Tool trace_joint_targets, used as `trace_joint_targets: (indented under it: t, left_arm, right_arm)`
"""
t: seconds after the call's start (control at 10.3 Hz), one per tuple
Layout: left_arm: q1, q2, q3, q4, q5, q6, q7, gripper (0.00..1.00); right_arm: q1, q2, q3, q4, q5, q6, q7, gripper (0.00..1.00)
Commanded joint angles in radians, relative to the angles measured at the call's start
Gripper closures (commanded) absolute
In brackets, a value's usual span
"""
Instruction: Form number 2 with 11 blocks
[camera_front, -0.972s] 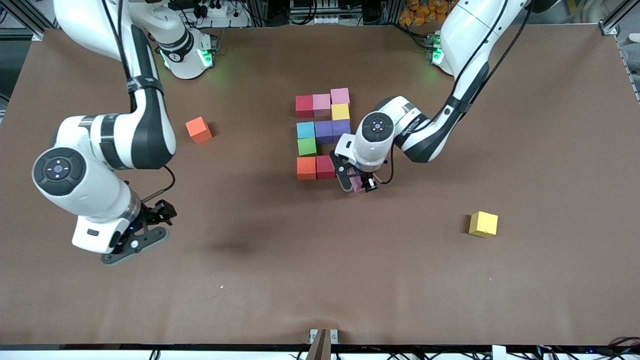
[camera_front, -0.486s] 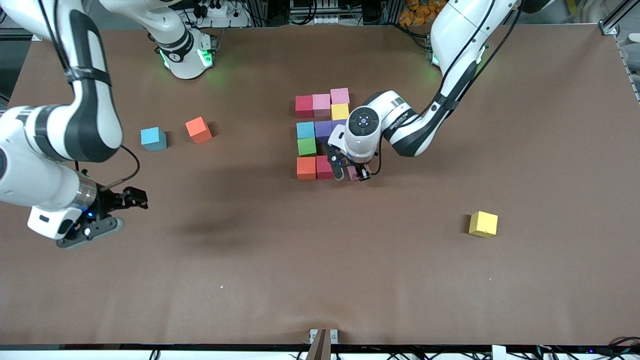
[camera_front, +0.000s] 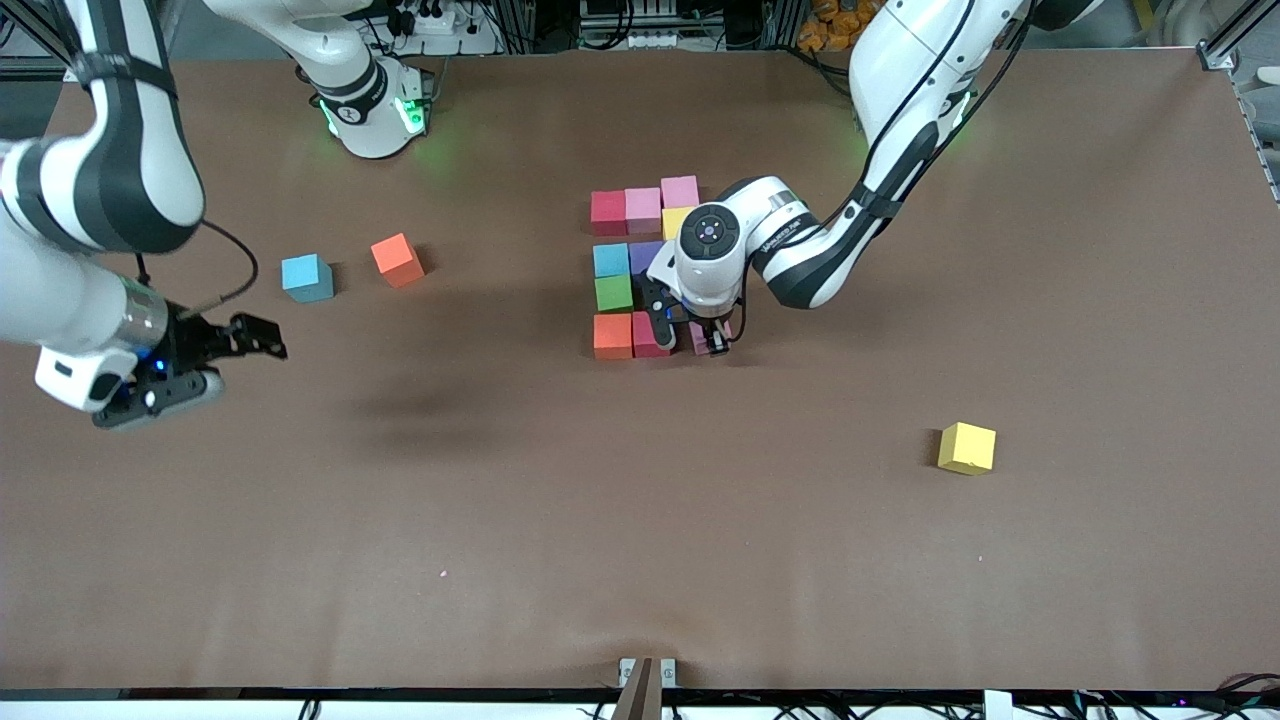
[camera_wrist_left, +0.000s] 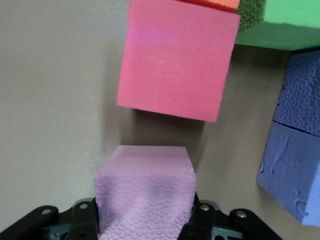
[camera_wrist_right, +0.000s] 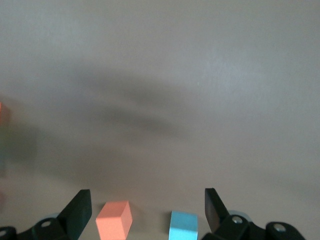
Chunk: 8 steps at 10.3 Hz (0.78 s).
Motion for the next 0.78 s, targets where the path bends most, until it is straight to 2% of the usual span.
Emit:
trace_joint_targets:
  t: [0.0,0.29,0.68]
  left_arm:
    - [-0.013,0.021,-0.004,0.015,0.047,0.019,0.010,0.50]
    - [-0.028,0.032,-0.004,0.015,0.074,0.042,0.011,0.50]
    - [-0.031,0.044,-0.004,0.020,0.105,0.064,0.013,0.50]
  right_arm:
    - [-0.031,-0.114,0.047,-0.087,-0.041,-0.069,0.109,0.00]
    - [-0.001,-0.153,0.038,-0.047,-0.056,-0.178,0.160,0.00]
    - [0.012,-0.139,-0.014,0.178,-0.111,-0.177,0.158,0.00]
